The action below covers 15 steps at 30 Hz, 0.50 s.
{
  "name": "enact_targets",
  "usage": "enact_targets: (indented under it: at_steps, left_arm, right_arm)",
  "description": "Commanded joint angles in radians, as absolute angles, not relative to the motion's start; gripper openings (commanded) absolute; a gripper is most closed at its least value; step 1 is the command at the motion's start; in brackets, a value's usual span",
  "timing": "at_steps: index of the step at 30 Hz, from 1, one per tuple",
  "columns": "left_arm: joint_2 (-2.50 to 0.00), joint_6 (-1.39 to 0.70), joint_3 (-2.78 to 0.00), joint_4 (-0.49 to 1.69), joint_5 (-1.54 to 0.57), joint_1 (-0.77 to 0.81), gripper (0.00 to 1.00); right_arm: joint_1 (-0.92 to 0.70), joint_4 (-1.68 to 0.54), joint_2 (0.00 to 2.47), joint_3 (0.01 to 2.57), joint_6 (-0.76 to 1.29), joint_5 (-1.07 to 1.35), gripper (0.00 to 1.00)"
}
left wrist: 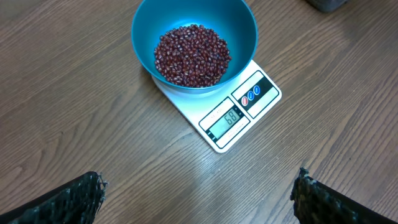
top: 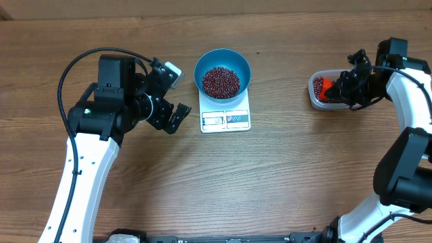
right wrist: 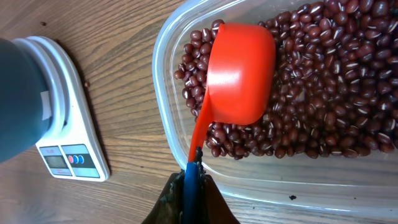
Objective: Scoop item into bowl and weigh 150g on scale
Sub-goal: 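Scoop a third load of beans with the right gripper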
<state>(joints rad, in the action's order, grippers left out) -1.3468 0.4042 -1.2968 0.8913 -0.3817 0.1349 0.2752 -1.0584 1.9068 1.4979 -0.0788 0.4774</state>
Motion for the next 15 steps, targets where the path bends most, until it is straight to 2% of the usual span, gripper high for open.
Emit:
enact_targets:
  at_steps: [1,15]
  left_arm:
    - [-1.354,0.431,-1.295,0.889,-0.382,0.131,1.00]
    - [-1.354,0.431,-1.295,0.889,-0.382,0.131,1.00]
  right_arm:
    - [0.291,-1.071,1.932,1.491,-0.084,0.558,0.04]
    - [0.450,-1.072,1.932,1.491,-0.101,0.755,0.04]
